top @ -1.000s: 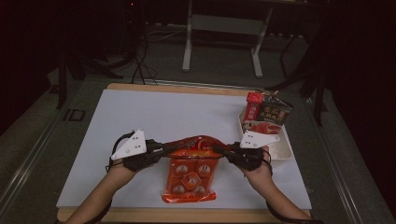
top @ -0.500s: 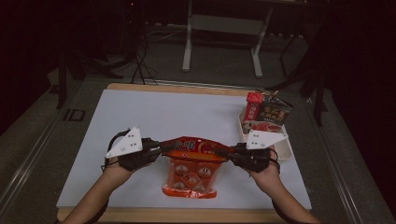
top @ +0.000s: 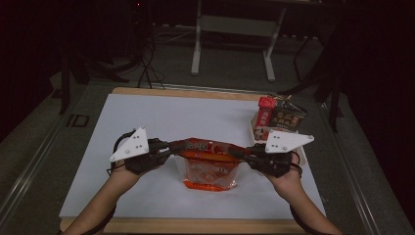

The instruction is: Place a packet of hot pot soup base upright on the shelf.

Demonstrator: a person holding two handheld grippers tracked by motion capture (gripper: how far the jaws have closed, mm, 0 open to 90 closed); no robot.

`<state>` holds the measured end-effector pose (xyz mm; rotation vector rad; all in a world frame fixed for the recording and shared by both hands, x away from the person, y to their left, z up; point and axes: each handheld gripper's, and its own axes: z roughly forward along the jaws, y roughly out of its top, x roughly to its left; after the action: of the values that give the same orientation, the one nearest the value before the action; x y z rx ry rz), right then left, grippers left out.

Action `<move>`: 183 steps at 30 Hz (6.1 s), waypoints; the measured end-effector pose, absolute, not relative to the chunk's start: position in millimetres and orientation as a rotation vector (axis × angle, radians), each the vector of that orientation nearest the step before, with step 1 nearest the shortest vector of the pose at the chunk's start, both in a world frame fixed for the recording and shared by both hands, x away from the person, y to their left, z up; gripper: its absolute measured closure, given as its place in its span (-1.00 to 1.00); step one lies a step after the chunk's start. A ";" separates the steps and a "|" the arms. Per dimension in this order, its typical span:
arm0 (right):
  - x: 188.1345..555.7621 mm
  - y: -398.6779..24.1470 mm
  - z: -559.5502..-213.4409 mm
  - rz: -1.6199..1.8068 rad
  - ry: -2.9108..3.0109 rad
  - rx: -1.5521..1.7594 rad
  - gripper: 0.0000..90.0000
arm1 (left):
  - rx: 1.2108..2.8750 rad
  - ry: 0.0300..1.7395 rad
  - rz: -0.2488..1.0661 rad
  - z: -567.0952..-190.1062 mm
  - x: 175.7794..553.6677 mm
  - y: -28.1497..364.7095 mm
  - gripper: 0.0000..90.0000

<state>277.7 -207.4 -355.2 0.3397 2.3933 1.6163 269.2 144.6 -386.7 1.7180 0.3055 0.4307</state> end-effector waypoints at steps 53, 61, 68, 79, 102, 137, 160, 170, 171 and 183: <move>312.4 -363.0 -275.1 1.582 1.986 0.641 1.00 | 1.782 0.685 0.444 -474.8 236.3 163.7 -0.95; 321.0 -379.1 -289.4 1.549 1.994 0.688 1.00 | 1.778 0.688 0.448 -476.9 237.0 164.2 -0.95; 332.2 -383.1 -300.8 1.554 2.006 0.704 1.00 | 1.774 0.698 0.433 -481.9 238.7 165.4 -0.95; 340.9 -377.6 -318.6 1.569 2.042 0.716 1.00 | 1.765 0.706 0.427 -483.0 238.3 167.3 -0.96; 335.6 -394.2 -333.1 1.590 2.059 0.763 1.00 | 1.781 0.718 0.409 -487.6 239.7 166.3 -0.95; 324.2 -385.7 -339.9 1.644 1.942 0.854 0.00 | 1.792 0.707 0.395 -490.6 238.9 163.6 -0.95; 292.2 -320.1 -336.4 1.759 2.058 0.732 -0.67 | 1.797 0.691 0.385 -490.7 235.0 162.5 -0.96; 282.1 -294.3 -362.9 1.736 2.167 0.691 -0.69 | 1.794 0.691 0.391 -489.4 234.3 163.7 -0.95; 281.8 -292.3 -366.3 1.732 2.178 0.690 -0.69 | 1.789 0.690 0.390 -489.3 234.0 163.7 -0.96; 272.2 -280.2 -407.9 1.719 2.268 0.655 -0.70 | 1.791 0.686 0.398 -488.7 233.4 164.8 -0.95</move>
<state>272.2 -280.2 -407.9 0.6547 2.2680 1.7190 233.4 164.8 -488.7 1.7914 0.6864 0.3975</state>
